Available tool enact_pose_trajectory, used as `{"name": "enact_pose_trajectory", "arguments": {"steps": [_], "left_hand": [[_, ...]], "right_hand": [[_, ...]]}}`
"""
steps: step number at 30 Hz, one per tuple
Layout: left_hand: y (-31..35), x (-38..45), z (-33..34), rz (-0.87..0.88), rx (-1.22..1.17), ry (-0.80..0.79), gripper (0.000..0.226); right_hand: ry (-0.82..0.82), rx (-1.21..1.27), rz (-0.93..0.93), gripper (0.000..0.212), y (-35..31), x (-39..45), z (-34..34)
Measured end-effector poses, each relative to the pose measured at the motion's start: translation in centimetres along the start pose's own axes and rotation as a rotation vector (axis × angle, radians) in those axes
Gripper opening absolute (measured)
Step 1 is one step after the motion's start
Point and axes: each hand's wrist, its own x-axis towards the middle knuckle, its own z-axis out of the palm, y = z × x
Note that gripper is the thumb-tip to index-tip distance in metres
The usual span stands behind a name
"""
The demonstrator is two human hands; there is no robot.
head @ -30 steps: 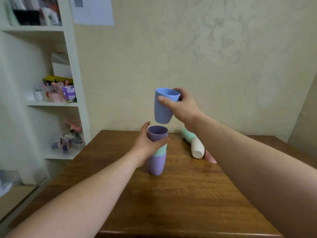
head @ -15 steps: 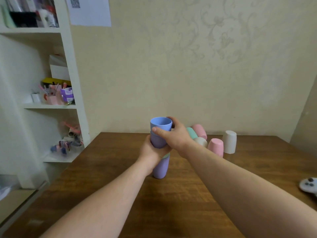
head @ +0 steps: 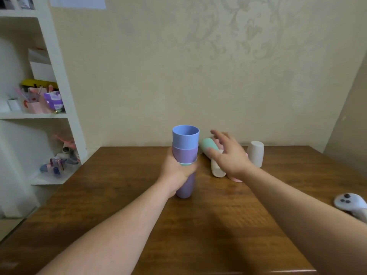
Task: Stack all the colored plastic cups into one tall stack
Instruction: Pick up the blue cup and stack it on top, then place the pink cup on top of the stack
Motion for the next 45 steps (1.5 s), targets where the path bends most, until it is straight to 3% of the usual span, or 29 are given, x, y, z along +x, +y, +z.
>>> {"name": "enact_pose_trajectory", "arguments": {"steps": [2,4,7,9,14,20,29,31,34,38,41,45], "left_hand": [[0.0,0.2,1.0,0.009,0.002,-0.036,0.048],[-0.2,0.5,1.7,0.011,0.012,-0.059,0.050],[-0.4,1.0,2.2,0.011,0.011,-0.054,0.054],[-0.7,1.2,2.3,0.012,0.013,-0.049,0.055],[-0.7,1.6,2.6,0.014,0.026,-0.076,0.057],[-0.2,1.2,2.6,-0.009,0.022,-0.079,0.055],[0.3,-0.6,2.3,-0.048,0.003,-0.061,0.075],[0.4,-0.9,2.3,-0.054,0.009,-0.056,0.077],[0.5,-1.2,2.2,-0.059,0.021,-0.043,0.075],[0.8,-1.3,2.3,-0.073,0.052,-0.033,0.076],[1.0,-1.4,2.0,-0.048,0.103,-0.063,0.084],[1.5,-1.7,2.1,-0.017,0.172,-0.065,0.083]], "right_hand": [[0.008,-0.285,0.025,0.051,3.0,1.5,-2.2],[-0.096,-0.580,0.083,0.056,5.4,2.6,-3.4],[-0.393,-0.869,0.047,0.092,8.2,2.7,-3.2],[-0.481,-0.879,0.050,0.106,9.7,2.2,-2.5],[-0.257,-0.739,0.111,0.083,11.6,1.0,-2.0],[-0.104,-0.434,0.449,0.072,11.6,-0.7,-4.6],[-0.307,-0.510,0.632,0.097,11.3,-2.2,-4.2],[-0.254,-0.384,0.608,0.090,9.9,-1.7,-4.4],[0.015,0.118,0.486,0.079,5.0,0.4,-5.4],[0.273,0.593,0.203,0.085,-3.6,3.8,-6.8],[0.268,0.770,0.074,0.096,-8.0,4.8,-6.6],[0.111,0.557,-0.027,0.095,-10.1,3.6,-4.4]]}}
